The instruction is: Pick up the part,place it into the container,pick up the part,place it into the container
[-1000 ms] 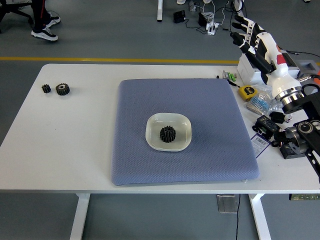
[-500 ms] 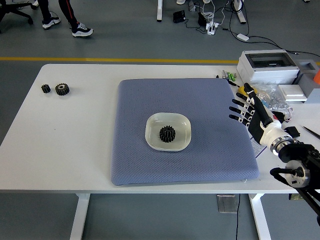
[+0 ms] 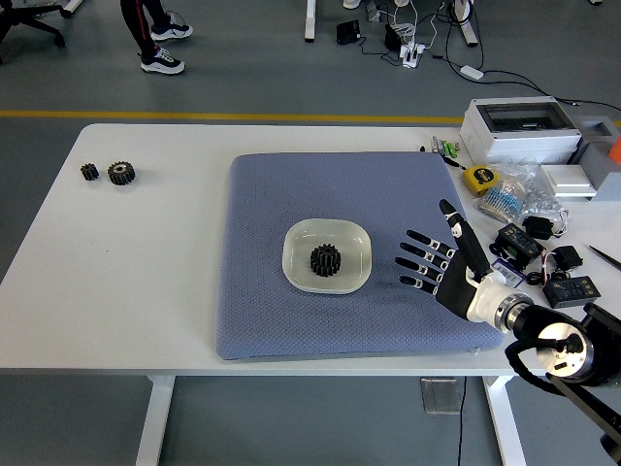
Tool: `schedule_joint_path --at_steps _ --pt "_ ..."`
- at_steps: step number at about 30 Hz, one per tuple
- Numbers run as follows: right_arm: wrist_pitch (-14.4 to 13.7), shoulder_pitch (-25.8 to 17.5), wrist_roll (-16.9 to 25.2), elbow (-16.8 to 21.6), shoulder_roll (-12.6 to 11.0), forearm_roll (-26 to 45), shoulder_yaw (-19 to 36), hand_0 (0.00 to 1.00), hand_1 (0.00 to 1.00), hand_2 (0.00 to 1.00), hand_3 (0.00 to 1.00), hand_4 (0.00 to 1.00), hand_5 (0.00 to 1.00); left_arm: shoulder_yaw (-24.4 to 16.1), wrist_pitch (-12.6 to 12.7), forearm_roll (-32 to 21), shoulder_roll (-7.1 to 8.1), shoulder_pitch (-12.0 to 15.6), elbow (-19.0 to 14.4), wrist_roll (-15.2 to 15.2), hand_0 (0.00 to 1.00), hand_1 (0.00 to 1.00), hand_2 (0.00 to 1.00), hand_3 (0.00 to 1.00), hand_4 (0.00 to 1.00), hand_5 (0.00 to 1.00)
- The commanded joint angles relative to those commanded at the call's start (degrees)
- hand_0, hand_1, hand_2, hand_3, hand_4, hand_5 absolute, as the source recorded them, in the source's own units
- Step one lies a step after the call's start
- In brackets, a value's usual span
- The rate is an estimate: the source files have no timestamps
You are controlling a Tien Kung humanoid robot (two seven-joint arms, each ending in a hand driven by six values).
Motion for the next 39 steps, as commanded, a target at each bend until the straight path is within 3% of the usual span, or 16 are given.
schedule_joint_path --at_steps 25,34,39 --pt "-0.18 -0.93 1.08 -0.27 -0.34 2.57 3.28 0.344 0.521 0.779 0.756 0.975 0.777 0.36 -0.09 -0.17 0.0 -0.07 0.0 -0.01 0.657 0.659 0.636 0.559 0.577 0.528" --pt "-1.62 -6.14 4.46 0.78 -0.7 6.98 10.49 0.358 0.527 0.773 0.765 0.97 0.767 0.23 -0.09 0.11 0.0 -0.09 0.0 -0.01 0.657 0.66 0.637 0.559 0.578 0.53" --pt "-1.81 -10.41 6.94 0.8 1.18 7.93 16.18 0.358 0.527 0.773 0.765 0.97 0.767 -0.11 -0.09 0.52 0.0 -0.02 0.0 0.05 0.657 0.66 0.637 0.559 0.578 0.53"
